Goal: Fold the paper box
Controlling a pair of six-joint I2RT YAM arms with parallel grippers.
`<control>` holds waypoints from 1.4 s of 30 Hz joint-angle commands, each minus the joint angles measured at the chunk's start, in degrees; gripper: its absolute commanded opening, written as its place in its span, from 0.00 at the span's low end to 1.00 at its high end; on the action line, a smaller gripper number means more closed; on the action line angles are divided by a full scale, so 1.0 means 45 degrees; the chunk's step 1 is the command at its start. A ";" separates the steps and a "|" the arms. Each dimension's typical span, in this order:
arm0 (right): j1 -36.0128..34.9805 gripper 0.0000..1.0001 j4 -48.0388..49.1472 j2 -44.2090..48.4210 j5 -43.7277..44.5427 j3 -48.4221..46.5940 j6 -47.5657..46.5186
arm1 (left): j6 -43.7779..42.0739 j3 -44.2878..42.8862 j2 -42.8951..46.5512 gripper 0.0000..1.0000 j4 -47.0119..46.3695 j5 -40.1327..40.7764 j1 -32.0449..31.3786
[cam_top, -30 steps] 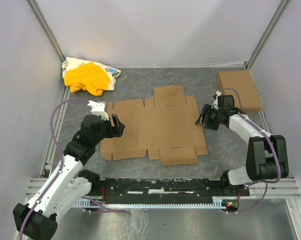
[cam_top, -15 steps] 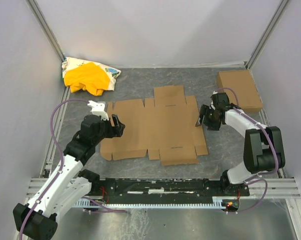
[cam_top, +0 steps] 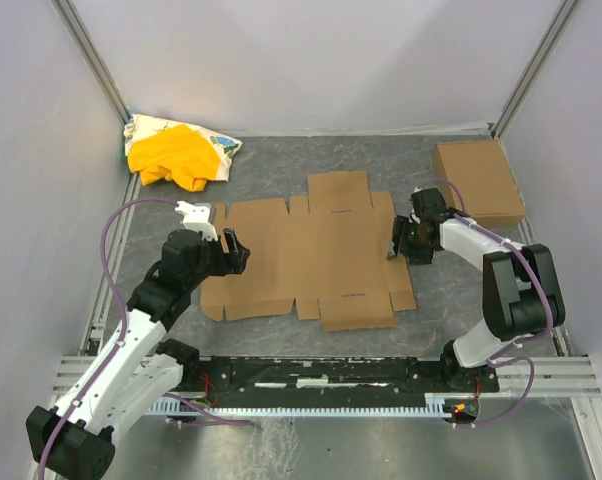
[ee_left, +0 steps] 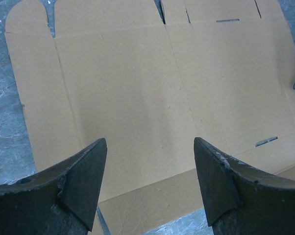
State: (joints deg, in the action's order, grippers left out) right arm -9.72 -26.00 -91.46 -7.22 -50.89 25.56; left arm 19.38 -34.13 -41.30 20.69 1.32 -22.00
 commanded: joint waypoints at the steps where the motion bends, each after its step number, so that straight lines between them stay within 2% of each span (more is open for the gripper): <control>1: -0.0999 0.69 -0.0801 0.1311 0.2341 -0.0631 -0.0157 | 0.0150 -0.0365 -0.0146 0.79 -0.0510 -0.0073 -0.0053; 4: -0.2016 0.69 -0.1637 0.2088 0.3449 -0.1241 -0.0318 | 0.0294 -0.0714 -0.0786 0.78 -0.0952 0.0153 -0.0039; 6: -0.2492 0.69 -0.1940 0.2647 0.3472 -0.1452 -0.0267 | 0.1127 -0.1362 -0.1521 0.78 -0.1179 0.0710 -0.0028; 10: -0.3673 0.64 -0.1096 0.4277 0.1691 -0.0638 0.0516 | 0.2732 -0.1720 -0.3354 0.76 -0.3410 0.0316 -0.0046; 12: -0.4317 0.59 -0.0999 0.4720 0.1440 -0.0268 0.1215 | 0.3315 -0.1950 -0.4516 0.75 -0.4121 0.0020 -0.0042; 18: -0.6065 0.46 0.0119 0.5383 0.1042 0.1200 0.2937 | 0.4971 -0.2719 -0.7690 0.61 -0.3913 0.0027 -0.0067; 21: -0.7550 0.41 0.0914 0.5406 0.1080 0.1532 0.3669 | 0.5611 -0.2232 -0.8560 0.58 -0.4878 0.0047 -0.0091; 24: -0.9118 0.38 0.0762 0.4947 0.1845 0.1329 0.4141 | 0.5702 -0.2113 -0.9307 0.57 -0.5123 0.0017 -0.0120; 30: -0.9974 0.34 0.0863 0.4080 0.2405 0.1893 0.4966 | 0.5664 -0.1034 -0.9321 0.56 -0.5305 0.0102 -0.0190; 42: -0.9803 0.35 0.0341 0.0645 0.3572 0.1001 0.5299 | 0.6243 0.1345 -0.8274 0.55 -0.5931 0.0127 -0.0202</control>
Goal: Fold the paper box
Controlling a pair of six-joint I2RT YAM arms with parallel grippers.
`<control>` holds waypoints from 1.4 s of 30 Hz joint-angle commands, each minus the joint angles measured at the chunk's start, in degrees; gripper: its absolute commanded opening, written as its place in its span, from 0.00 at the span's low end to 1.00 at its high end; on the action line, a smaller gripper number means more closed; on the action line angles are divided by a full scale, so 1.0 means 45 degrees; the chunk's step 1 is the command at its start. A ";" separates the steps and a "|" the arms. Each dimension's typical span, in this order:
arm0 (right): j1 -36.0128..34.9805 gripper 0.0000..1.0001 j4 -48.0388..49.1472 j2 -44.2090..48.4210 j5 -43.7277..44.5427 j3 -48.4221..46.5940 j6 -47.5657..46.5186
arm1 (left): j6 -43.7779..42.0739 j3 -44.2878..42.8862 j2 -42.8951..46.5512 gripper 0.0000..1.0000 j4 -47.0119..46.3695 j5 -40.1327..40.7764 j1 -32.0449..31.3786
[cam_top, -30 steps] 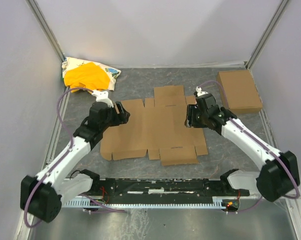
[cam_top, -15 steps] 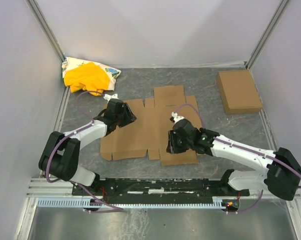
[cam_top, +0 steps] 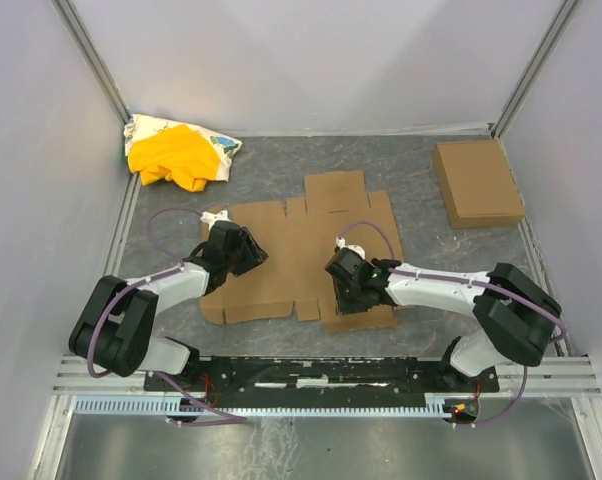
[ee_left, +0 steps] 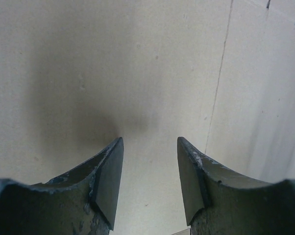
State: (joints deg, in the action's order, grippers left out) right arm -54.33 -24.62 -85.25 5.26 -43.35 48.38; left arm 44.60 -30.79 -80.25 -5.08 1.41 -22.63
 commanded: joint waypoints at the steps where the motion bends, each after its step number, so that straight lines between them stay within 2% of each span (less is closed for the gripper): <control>1: 0.0240 0.35 0.0065 -0.0934 0.0838 -0.0737 0.0228 | 0.0749 0.0874 0.0515 0.55 -0.0217 0.0040 -0.0075; 8: 0.2281 0.35 -0.0181 -0.1811 0.0689 -0.1517 -0.0835 | 0.1275 0.2417 0.2357 0.54 -0.0123 0.0021 -0.0445; 13: 0.3929 0.35 -0.1063 -0.2406 0.0750 -0.3241 -0.2072 | 0.1941 0.3290 0.3787 0.51 0.0083 -0.0079 -0.1208; 17: 0.4628 0.35 -0.1882 -0.2969 0.0984 -0.4885 -0.2896 | 0.2847 0.3880 0.4628 0.51 0.0030 -0.0086 -0.2020; 22: 0.5150 0.36 -0.2638 -0.3079 0.1034 -0.6328 -0.3399 | 0.2985 0.3037 0.4981 0.51 0.0344 -0.0004 -0.3167; 25: 0.4860 0.43 -0.2045 -0.1658 -0.0193 -0.5703 -0.2878 | 0.2511 0.1745 0.5146 0.53 0.1460 0.0673 -0.3350; 28: 0.3432 0.52 -0.1321 -0.0022 -0.0799 -0.4530 -0.1441 | 0.1992 0.0785 0.5275 0.54 0.1926 0.1433 -0.3352; 32: 0.0826 0.56 -0.0960 0.0444 0.0482 -0.3133 0.1258 | 0.1443 0.0120 0.4605 0.54 0.2279 0.2292 -0.3354; 37: -0.0667 0.57 0.2024 0.1140 0.1548 -0.0250 0.5142 | 0.1076 0.0237 0.3692 0.54 0.2613 0.3153 -0.3354; 42: -0.1633 0.58 0.1812 0.1198 0.3421 -0.0012 0.6929 | 0.1274 0.1035 0.3096 0.53 0.2193 0.3497 -0.3349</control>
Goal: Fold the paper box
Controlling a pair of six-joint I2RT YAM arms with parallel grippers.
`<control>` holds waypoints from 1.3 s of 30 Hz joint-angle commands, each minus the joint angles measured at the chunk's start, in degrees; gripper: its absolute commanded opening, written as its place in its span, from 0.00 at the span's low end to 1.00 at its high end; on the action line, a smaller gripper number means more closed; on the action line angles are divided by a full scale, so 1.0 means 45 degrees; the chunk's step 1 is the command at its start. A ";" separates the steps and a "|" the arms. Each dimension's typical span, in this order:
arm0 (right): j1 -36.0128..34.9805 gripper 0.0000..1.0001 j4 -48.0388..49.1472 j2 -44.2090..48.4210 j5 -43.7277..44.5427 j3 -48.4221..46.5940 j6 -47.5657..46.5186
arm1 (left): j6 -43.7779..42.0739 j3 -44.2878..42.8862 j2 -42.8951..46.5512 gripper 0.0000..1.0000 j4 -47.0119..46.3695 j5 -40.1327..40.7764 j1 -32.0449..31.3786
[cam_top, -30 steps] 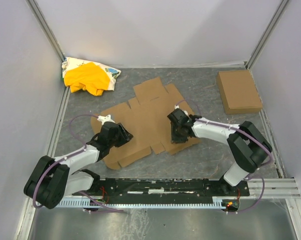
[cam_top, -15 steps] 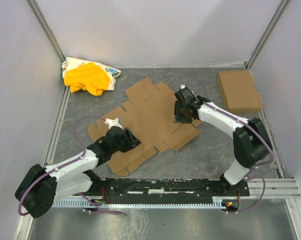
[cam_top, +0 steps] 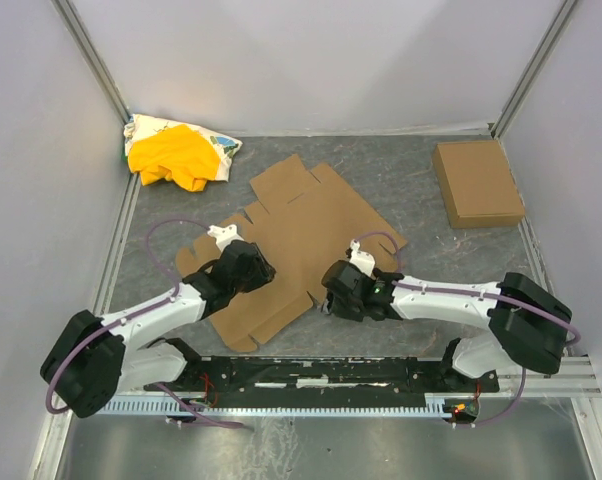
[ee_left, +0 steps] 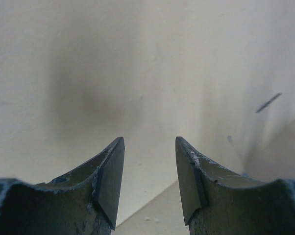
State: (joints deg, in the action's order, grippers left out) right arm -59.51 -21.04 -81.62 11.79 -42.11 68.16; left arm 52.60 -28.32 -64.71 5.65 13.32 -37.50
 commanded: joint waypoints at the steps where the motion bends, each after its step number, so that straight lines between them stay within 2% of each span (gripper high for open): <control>1: -0.0504 0.59 0.0956 0.0244 0.2077 -0.0374 0.2727 | -0.0481 0.0564 -0.0461 0.53 -0.0266 0.0834 -0.0054; 9: -0.0495 0.60 0.2239 -0.1058 0.2311 -0.0406 0.4062 | -0.0457 0.0925 -0.0983 0.52 -0.0706 0.0637 -0.0076; 15: -0.0498 0.60 0.2352 -0.1015 0.2653 -0.0291 0.4884 | -0.0405 0.1215 -0.0853 0.52 -0.0889 0.0531 -0.0088; 27: -0.0467 0.61 0.2010 -0.1638 0.3394 -0.1952 0.3223 | -0.0365 0.1631 -0.1108 0.51 -0.1152 0.0303 -0.0195; 39: 0.0096 0.62 0.0496 -0.3646 0.3597 -0.4189 0.1832 | -0.0224 0.1804 -0.2106 0.51 -0.1765 -0.0125 -0.0557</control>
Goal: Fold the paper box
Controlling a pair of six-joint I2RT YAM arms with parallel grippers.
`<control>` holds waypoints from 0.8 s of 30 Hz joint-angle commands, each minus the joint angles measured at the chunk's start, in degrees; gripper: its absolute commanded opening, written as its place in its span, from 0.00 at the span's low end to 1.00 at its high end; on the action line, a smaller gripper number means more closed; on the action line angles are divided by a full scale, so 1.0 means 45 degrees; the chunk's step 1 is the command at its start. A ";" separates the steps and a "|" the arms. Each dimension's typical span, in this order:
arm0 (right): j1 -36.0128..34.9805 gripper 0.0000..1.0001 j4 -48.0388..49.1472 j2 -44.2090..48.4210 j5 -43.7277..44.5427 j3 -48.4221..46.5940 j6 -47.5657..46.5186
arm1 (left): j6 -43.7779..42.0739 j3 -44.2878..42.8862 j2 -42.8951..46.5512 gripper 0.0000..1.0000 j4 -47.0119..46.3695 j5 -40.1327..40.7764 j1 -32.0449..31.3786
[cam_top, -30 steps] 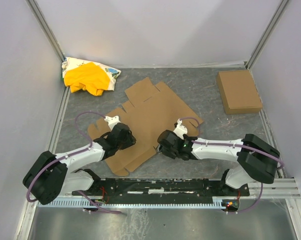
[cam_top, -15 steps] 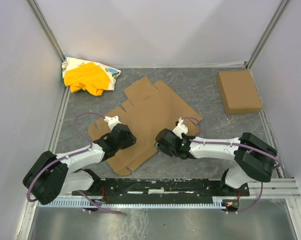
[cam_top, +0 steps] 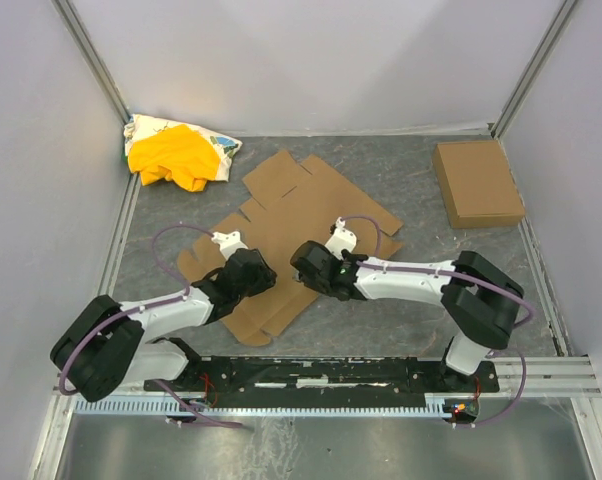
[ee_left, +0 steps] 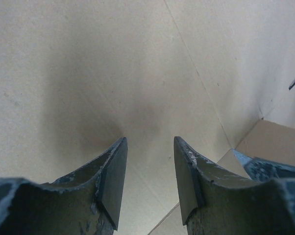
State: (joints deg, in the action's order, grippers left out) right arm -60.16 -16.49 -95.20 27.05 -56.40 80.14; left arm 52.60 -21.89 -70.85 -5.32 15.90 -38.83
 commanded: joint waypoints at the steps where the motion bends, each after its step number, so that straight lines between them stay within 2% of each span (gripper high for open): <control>1: 0.0312 0.62 -0.0600 -0.0889 0.0233 -0.1332 -0.1094 | -0.0207 0.0363 -0.0845 0.51 0.0591 -0.0718 -0.0300; 10: 0.1121 0.62 -0.0871 -0.1544 0.0215 -0.1926 -0.2166 | -0.0009 0.0345 -0.1584 0.51 0.0161 -0.0833 -0.0630; 16: 0.2012 0.62 -0.0893 -0.2079 -0.1016 -0.2394 -0.4318 | 0.0049 0.0150 -0.2114 0.51 -0.0247 -0.1077 -0.0904; 19: 0.2229 0.62 -0.1703 -0.2511 -0.1569 -0.3077 -0.5354 | -0.0098 -0.0251 -0.2565 0.51 -0.0263 -0.1209 -0.1121; 24: 0.2198 0.61 -0.1916 -0.1506 -0.1743 -0.2573 -0.6513 | -0.0332 -0.0807 -0.2444 0.53 -0.0183 -0.1358 -0.1332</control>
State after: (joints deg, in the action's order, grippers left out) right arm -49.87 -23.22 -106.32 20.34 -67.79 57.60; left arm 52.64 -25.74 -80.53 -14.96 12.97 -43.62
